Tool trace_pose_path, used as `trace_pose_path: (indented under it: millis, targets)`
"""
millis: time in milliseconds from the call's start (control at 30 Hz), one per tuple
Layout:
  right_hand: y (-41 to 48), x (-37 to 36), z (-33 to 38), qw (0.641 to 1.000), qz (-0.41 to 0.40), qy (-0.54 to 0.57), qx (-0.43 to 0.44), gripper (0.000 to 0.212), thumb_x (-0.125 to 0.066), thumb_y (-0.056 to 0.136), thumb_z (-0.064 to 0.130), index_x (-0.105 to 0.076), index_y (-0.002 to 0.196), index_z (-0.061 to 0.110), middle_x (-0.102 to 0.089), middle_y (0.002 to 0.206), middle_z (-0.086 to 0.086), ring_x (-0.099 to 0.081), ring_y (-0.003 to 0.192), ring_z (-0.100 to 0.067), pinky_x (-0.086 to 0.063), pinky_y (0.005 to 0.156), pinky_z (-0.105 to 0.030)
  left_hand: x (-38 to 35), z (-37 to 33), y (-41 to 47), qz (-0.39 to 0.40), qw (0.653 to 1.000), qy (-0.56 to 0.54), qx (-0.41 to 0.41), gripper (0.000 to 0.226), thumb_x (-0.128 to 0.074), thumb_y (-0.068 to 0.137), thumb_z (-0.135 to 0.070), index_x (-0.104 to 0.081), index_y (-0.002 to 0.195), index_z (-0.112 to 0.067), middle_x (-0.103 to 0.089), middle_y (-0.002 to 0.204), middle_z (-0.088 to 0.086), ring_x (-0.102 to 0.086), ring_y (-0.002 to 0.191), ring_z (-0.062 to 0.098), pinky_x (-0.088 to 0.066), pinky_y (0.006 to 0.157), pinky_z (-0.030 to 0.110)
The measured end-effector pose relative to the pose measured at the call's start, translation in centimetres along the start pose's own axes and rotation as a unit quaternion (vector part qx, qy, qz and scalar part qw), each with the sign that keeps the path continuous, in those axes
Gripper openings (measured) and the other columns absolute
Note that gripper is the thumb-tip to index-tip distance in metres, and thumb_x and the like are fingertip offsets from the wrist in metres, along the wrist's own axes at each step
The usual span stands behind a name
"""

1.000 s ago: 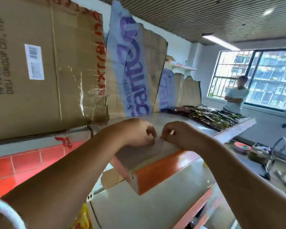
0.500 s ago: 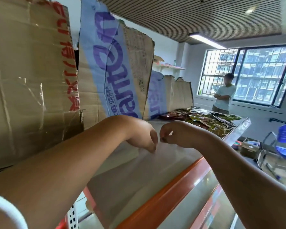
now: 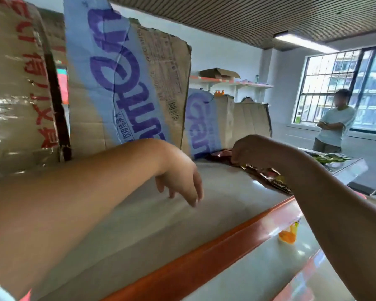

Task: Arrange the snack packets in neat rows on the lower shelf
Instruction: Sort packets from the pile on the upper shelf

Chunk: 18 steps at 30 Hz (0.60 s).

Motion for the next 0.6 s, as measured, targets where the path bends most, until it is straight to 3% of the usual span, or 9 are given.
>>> trace_pose_path:
  millis: [67,133,200,233,333,400,500,600]
  targets:
    - [1.6,0.0,-2.0,0.999,0.006,-0.051,0.018,0.026,-0.056,0.099,0.032,-0.069,0.107,0.011,-0.064,0.105,-0.005,-0.060,0.096,-0.022,-0.045,0.071,-0.026,0.5,-0.9,1.1,0.011,0.999,-0.017,0.025,0.040,-0.063,0.099,-0.041,-0.057,0.139,-0.041,-0.062,0.122,-0.011,-0.066,0.102,0.011,-0.057,0.084,0.030]
    - [4.1,-0.5,-4.4,1.000,0.002,-0.016,0.025,0.010,-0.064,0.093,0.031,-0.066,0.088,0.021,-0.064,0.100,0.001,-0.063,0.094,-0.021,-0.049,0.073,-0.027,1.3,-1.9,2.4,0.011,0.998,-0.033,0.055,0.040,-0.062,0.100,-0.039,-0.057,0.140,-0.040,-0.062,0.120,-0.011,-0.067,0.105,0.013,-0.058,0.087,0.033]
    - [6.3,-0.9,-5.5,0.999,0.015,0.028,0.024,0.009,-0.070,0.086,0.027,-0.063,0.081,0.028,-0.067,0.105,0.000,-0.064,0.095,-0.022,-0.053,0.078,-0.032,2.0,-2.5,4.1,0.009,0.995,-0.051,0.086,0.038,-0.063,0.099,-0.041,-0.059,0.138,-0.041,-0.064,0.117,-0.010,-0.068,0.102,0.013,-0.060,0.085,0.034]
    - [7.2,-1.1,-5.9,0.999,0.027,0.028,0.034,0.007,-0.070,0.087,0.025,-0.065,0.089,0.028,-0.066,0.112,-0.001,-0.064,0.100,-0.023,-0.054,0.084,-0.033,2.3,-2.6,5.0,0.008,0.993,-0.064,0.101,0.037,-0.064,0.099,-0.042,-0.060,0.136,-0.040,-0.065,0.117,-0.008,-0.069,0.101,0.014,-0.061,0.084,0.035]
    - [9.7,-1.2,-5.6,0.996,0.060,-0.003,0.066,0.039,-0.066,0.092,0.032,-0.060,0.130,0.024,-0.058,0.133,0.001,-0.056,0.118,-0.021,-0.045,0.098,-0.031,3.2,-2.9,7.3,-0.003,0.983,-0.107,0.149,0.037,-0.064,0.098,-0.043,-0.061,0.134,-0.035,-0.068,0.113,-0.003,-0.071,0.099,0.017,-0.061,0.085,0.041]
    - [10.8,-1.8,-5.3,0.994,0.079,-0.005,0.077,0.050,-0.066,0.093,0.033,-0.053,0.141,0.024,-0.055,0.139,0.001,-0.053,0.120,-0.021,-0.044,0.100,-0.032,3.6,-2.8,8.5,-0.021,0.978,-0.127,0.167,0.037,-0.065,0.097,-0.045,-0.062,0.132,-0.033,-0.069,0.112,-0.001,-0.072,0.097,0.018,-0.061,0.086,0.042]
    - [11.8,-3.8,-4.9,0.988,0.132,0.032,0.071,0.051,-0.069,0.092,0.029,-0.050,0.139,0.022,-0.058,0.121,0.000,-0.058,0.102,-0.018,-0.049,0.085,-0.031,3.3,-2.2,9.9,-0.077,0.976,-0.132,0.158,0.030,-0.066,0.095,-0.045,-0.067,0.124,-0.036,-0.069,0.109,-0.004,-0.069,0.097,0.016,-0.058,0.080,0.033]
    - [12.3,-4.8,-4.0,0.988,0.100,-0.012,0.116,0.043,-0.066,0.092,0.025,-0.055,0.133,0.018,-0.061,0.110,-0.003,-0.059,0.091,-0.017,-0.048,0.073,-0.026,2.4,-1.5,10.8,-0.147,0.976,-0.095,0.126,0.032,-0.070,0.093,-0.044,-0.068,0.124,-0.039,-0.060,0.100,-0.018,-0.059,0.097,0.009,-0.047,0.081,0.028]
Point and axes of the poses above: each hand's wrist, its own y-axis towards the middle knuckle, its own x-axis out of the back of the hand, z = x × y, the point moved 3 cm from there along y, towards the middle knuckle
